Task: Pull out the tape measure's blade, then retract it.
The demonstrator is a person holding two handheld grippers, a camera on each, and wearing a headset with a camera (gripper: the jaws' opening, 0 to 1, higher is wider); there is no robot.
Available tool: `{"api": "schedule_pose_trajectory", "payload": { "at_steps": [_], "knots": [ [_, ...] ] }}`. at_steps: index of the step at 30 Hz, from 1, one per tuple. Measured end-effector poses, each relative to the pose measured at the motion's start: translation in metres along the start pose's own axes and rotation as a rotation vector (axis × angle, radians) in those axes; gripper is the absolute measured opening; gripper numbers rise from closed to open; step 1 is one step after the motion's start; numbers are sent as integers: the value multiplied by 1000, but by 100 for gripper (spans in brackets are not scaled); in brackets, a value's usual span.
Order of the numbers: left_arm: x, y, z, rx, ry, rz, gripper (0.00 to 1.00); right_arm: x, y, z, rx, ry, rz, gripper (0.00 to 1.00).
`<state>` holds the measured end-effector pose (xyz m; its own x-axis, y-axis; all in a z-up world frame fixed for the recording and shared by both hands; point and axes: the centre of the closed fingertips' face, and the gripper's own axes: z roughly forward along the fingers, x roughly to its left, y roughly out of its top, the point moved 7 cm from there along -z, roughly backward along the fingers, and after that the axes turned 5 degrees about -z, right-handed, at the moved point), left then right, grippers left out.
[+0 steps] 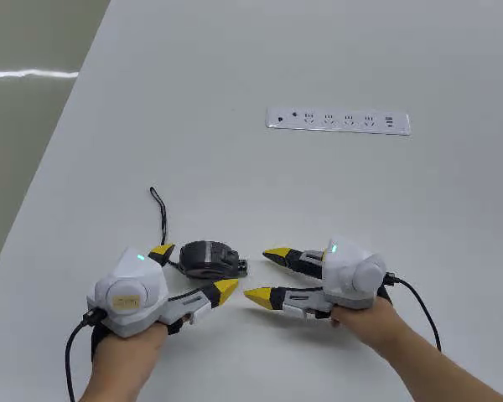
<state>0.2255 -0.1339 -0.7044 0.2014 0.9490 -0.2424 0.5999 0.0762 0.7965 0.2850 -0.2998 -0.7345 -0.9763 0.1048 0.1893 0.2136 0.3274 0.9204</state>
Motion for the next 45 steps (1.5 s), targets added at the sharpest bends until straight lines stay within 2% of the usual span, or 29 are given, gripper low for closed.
{"api": "schedule_pose_trajectory", "payload": {
  "at_steps": [8,19,27,45],
  "knots": [
    [2,-8,-8,19,-22,11,76,6,-3,-12,-7,-57,-2,48],
    [-3,-12,-19,24,-66,31,76,16,-5,-32,-13,-140,9,49],
    [0,-16,-34,6,-86,33,77,22,-9,-53,-14,-188,15,52],
    [2,-32,-72,11,-114,77,79,47,-12,-97,-3,-271,9,56]
  ]
}}
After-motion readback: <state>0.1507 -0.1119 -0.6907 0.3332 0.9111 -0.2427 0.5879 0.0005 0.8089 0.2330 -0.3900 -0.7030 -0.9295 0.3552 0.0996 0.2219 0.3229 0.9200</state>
